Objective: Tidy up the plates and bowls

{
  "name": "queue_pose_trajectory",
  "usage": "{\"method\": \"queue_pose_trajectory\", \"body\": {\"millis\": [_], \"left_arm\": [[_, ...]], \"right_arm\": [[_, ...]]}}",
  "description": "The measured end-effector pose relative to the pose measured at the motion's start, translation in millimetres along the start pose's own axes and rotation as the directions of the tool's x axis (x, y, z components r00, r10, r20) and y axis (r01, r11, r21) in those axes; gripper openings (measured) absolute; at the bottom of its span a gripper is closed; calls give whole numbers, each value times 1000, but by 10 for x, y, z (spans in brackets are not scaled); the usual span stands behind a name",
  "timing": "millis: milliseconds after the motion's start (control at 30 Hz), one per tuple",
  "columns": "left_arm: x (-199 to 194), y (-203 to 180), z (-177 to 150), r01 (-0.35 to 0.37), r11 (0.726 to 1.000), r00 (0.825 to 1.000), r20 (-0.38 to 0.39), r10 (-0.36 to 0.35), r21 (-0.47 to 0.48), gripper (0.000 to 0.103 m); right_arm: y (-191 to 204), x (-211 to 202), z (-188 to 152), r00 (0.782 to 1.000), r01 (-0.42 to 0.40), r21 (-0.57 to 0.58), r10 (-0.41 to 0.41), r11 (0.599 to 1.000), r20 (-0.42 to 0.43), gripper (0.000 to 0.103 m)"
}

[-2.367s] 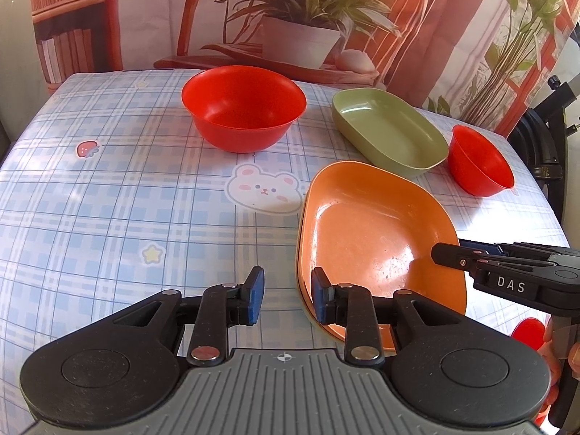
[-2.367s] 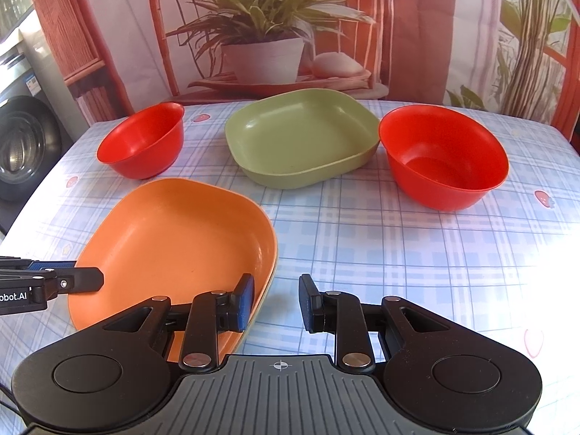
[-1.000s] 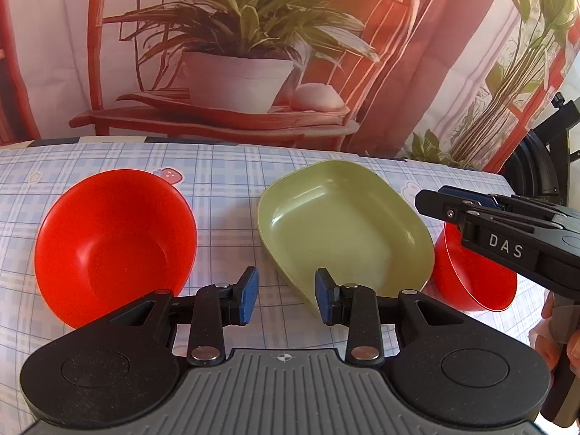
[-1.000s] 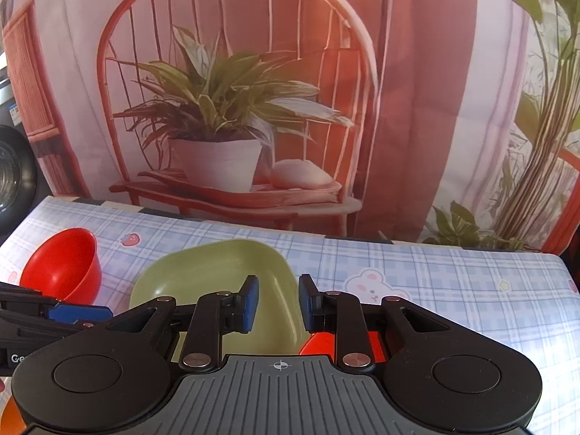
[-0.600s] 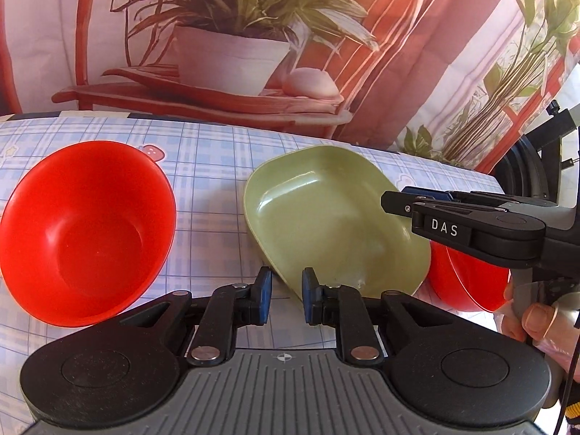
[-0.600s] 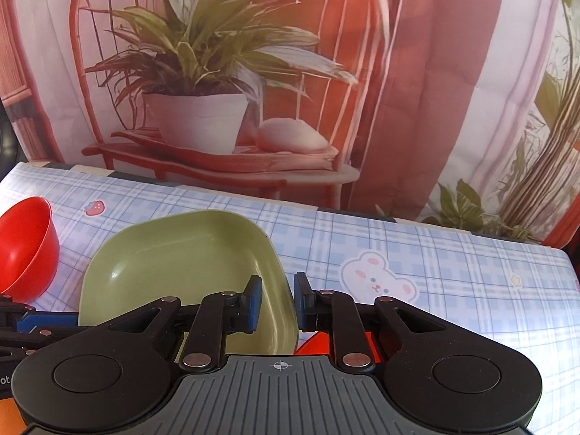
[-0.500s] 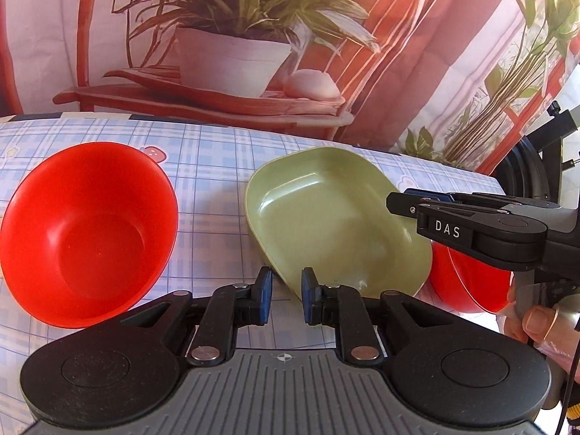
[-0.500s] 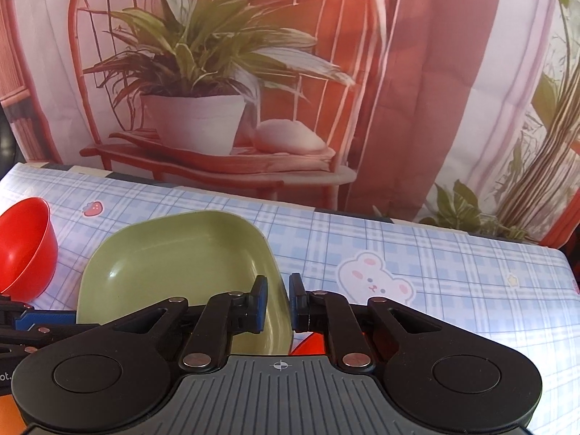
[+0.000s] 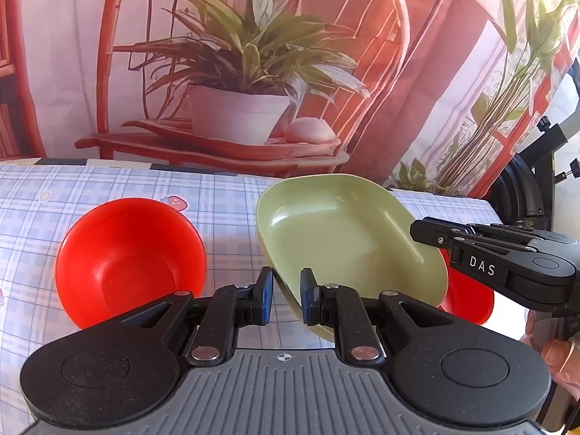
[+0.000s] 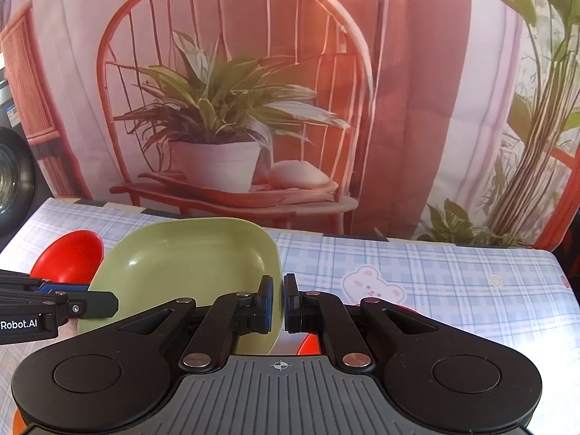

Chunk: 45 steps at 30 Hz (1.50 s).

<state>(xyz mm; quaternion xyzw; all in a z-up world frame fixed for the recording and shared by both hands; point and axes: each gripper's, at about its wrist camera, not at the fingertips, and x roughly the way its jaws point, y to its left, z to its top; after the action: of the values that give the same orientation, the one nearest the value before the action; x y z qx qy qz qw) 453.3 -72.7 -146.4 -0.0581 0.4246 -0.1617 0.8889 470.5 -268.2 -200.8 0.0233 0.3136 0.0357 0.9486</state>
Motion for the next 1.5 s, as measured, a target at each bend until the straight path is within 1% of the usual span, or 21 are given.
{"method": "queue_pose_trajectory", "body": {"millis": [233, 467, 700, 933, 1033, 1167, 1500], "left_arm": [[-317, 15, -76, 1, 1000, 1000, 20, -2, 26, 17], [-622, 100, -237, 26, 998, 999, 22, -27, 49, 17], [-818, 200, -399, 33, 997, 999, 20, -35, 70, 17], [-875, 251, -516, 46, 994, 999, 6, -46, 102, 17], [-873, 250, -583, 40, 992, 999, -1, -40, 122, 17], [-853, 268, -656, 42, 991, 999, -13, -40, 127, 17], [-722, 275, -823, 1, 990, 999, -42, 5, 139, 17]], "right_arm": [[128, -382, -84, 999, -28, 39, 27, 999, 38, 5], [310, -741, -266, 996, -54, 69, 49, 996, 69, 5], [448, -1003, -508, 996, -81, 109, 75, 991, 57, 5], [555, -1191, -798, 995, -96, 137, 94, 986, 25, 6], [562, -1225, -895, 993, -113, 165, 114, 980, 6, 6], [600, -1226, -1023, 992, -117, 172, 123, 978, -24, 7], [637, -1158, -1163, 988, -123, 193, 140, 973, -72, 7]]}}
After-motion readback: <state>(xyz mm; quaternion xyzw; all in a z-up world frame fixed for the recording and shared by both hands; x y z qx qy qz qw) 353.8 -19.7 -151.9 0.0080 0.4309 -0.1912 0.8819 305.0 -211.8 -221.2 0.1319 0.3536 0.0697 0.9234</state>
